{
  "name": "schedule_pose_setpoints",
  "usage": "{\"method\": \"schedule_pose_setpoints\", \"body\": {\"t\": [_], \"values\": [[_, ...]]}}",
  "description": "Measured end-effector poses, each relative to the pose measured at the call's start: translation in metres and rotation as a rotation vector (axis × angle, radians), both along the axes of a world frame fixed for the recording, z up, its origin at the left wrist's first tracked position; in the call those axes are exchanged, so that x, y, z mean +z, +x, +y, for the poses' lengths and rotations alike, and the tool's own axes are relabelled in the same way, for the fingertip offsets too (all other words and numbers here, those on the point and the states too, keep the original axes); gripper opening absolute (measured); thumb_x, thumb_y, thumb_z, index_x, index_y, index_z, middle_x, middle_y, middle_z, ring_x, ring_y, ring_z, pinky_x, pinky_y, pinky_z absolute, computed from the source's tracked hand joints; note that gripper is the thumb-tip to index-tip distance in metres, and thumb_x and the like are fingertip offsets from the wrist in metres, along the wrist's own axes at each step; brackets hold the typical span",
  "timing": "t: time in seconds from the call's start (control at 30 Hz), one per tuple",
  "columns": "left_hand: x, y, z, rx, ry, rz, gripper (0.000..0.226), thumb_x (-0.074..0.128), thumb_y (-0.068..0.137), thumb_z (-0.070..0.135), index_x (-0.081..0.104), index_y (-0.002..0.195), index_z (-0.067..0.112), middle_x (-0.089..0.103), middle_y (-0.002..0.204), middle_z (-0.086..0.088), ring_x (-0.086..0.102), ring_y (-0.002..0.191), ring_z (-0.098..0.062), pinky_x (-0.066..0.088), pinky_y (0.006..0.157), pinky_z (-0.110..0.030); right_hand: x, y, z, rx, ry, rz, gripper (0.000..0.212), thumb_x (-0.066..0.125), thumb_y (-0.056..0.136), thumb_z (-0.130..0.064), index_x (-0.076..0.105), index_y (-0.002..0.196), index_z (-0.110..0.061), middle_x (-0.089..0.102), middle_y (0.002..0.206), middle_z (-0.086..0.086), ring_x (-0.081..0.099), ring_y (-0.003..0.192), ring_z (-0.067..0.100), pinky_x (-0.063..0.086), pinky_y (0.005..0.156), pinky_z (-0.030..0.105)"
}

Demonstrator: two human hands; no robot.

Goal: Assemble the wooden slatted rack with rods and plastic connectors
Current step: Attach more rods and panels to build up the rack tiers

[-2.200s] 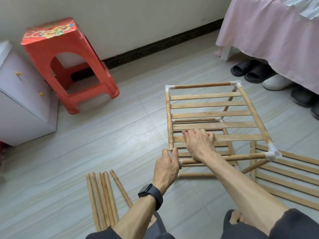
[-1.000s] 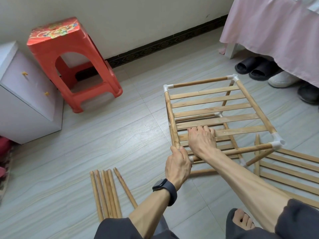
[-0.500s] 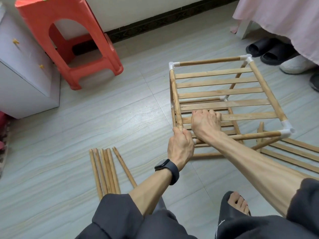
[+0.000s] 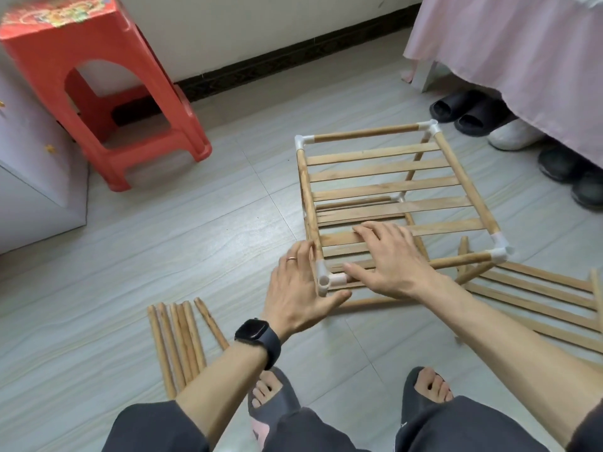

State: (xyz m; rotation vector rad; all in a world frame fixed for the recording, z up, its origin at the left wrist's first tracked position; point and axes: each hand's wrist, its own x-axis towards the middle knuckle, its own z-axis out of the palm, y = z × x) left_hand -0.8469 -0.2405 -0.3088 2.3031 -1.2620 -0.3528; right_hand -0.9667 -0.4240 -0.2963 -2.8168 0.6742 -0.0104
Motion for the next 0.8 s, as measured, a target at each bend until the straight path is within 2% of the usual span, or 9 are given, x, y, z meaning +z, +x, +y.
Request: {"method": "schedule_pose_setpoints", "body": {"t": [0.07, 0.13, 0.2, 0.3, 0.37, 0.43, 0.53, 0.63, 0.8], "values": [[0.004, 0.013, -0.002, -0.093, -0.002, -0.216, 0.109, 0.061, 0.077, 0.071, 0.016, 0.157, 0.012, 0.025, 0.159, -0.009, 0.025, 0.145, -0.027, 0.025, 0.119, -0.043, 0.003, -0.016, -0.004, 0.069, -0.058, 0.091, 0.111, 0.024, 0.074, -0.094, 0.025, 0.158, -0.021, 0.031, 0.160, 0.008, 0.024, 0.149, 0.027, 0.018, 0.121, 0.051], [0.015, 0.016, -0.016, -0.217, 0.132, -0.312, 0.106, 0.060, 0.084, 0.057, 0.001, 0.160, 0.010, 0.013, 0.166, -0.009, 0.008, 0.154, -0.028, 0.009, 0.126, -0.046, 0.003, -0.018, -0.006, 0.114, -0.094, 0.190, 0.119, 0.040, 0.072, -0.092, 0.007, 0.161, -0.020, 0.014, 0.167, 0.011, 0.009, 0.155, 0.028, 0.011, 0.124, 0.054], [0.022, 0.009, -0.035, -0.304, 0.300, -0.371, 0.100, 0.057, 0.089, 0.044, -0.004, 0.160, 0.007, 0.007, 0.168, -0.010, -0.007, 0.156, -0.027, -0.001, 0.126, -0.049, -0.001, -0.015, -0.003, 0.115, -0.158, 0.248, 0.119, 0.061, 0.077, -0.074, -0.001, 0.162, -0.018, 0.005, 0.169, 0.013, 0.002, 0.156, 0.029, 0.007, 0.125, 0.052], [0.018, -0.004, -0.054, -0.297, 0.439, -0.443, 0.089, 0.049, 0.091, 0.032, -0.001, 0.159, 0.004, 0.004, 0.168, -0.015, -0.009, 0.155, -0.030, -0.002, 0.125, -0.053, -0.005, -0.010, 0.001, 0.019, -0.167, 0.217, 0.111, 0.068, 0.083, -0.051, -0.002, 0.161, -0.015, 0.007, 0.168, 0.014, 0.002, 0.156, 0.030, 0.005, 0.126, 0.048], [0.016, -0.004, -0.060, -0.235, 0.449, -0.428, 0.088, 0.050, 0.088, 0.030, 0.004, 0.159, 0.004, 0.010, 0.167, -0.015, -0.004, 0.156, -0.030, 0.002, 0.124, -0.055, -0.005, -0.007, 0.002, -0.052, -0.132, 0.199, 0.110, 0.069, 0.080, -0.045, 0.002, 0.161, -0.013, 0.014, 0.166, 0.015, 0.008, 0.155, 0.032, 0.006, 0.126, 0.049], [0.014, 0.000, -0.064, -0.216, 0.386, -0.457, 0.076, 0.054, 0.082, 0.029, 0.026, 0.150, 0.006, 0.036, 0.153, -0.014, 0.019, 0.150, -0.031, 0.018, 0.121, -0.052, -0.006, -0.004, 0.002, -0.092, -0.136, 0.172, 0.105, 0.070, 0.074, -0.040, 0.017, 0.159, -0.011, 0.032, 0.156, 0.016, 0.025, 0.148, 0.034, 0.015, 0.124, 0.049], [0.007, 0.005, -0.067, -0.228, 0.253, -0.571, 0.043, 0.056, 0.073, 0.023, 0.051, 0.114, 0.012, 0.063, 0.108, -0.009, 0.052, 0.109, -0.031, 0.039, 0.092, -0.043, -0.012, -0.004, 0.002, -0.117, -0.194, 0.022, 0.075, 0.063, 0.061, -0.026, 0.051, 0.134, -0.012, 0.056, 0.122, 0.011, 0.052, 0.114, 0.033, 0.037, 0.108, 0.043], [0.000, 0.006, -0.068, -0.230, 0.168, -0.615, 0.034, 0.060, 0.064, 0.020, 0.055, 0.097, 0.013, 0.062, 0.084, -0.005, 0.055, 0.087, -0.029, 0.039, 0.078, -0.040, -0.018, -0.005, 0.004, -0.148, -0.240, -0.107, 0.049, 0.062, 0.058, -0.024, 0.059, 0.105, -0.013, 0.059, 0.099, 0.009, 0.055, 0.092, 0.032, 0.044, 0.088, 0.040], [-0.004, 0.010, -0.068, -0.238, 0.129, -0.678, 0.028, 0.061, 0.061, 0.021, 0.055, 0.086, 0.013, 0.059, 0.070, -0.005, 0.056, 0.077, -0.030, 0.040, 0.074, -0.040, -0.023, -0.003, 0.005, -0.176, -0.285, -0.115, 0.036, 0.062, 0.063, -0.027, 0.058, 0.096, -0.013, 0.061, 0.094, 0.009, 0.055, 0.088, 0.032, 0.043, 0.081, 0.041]]}}
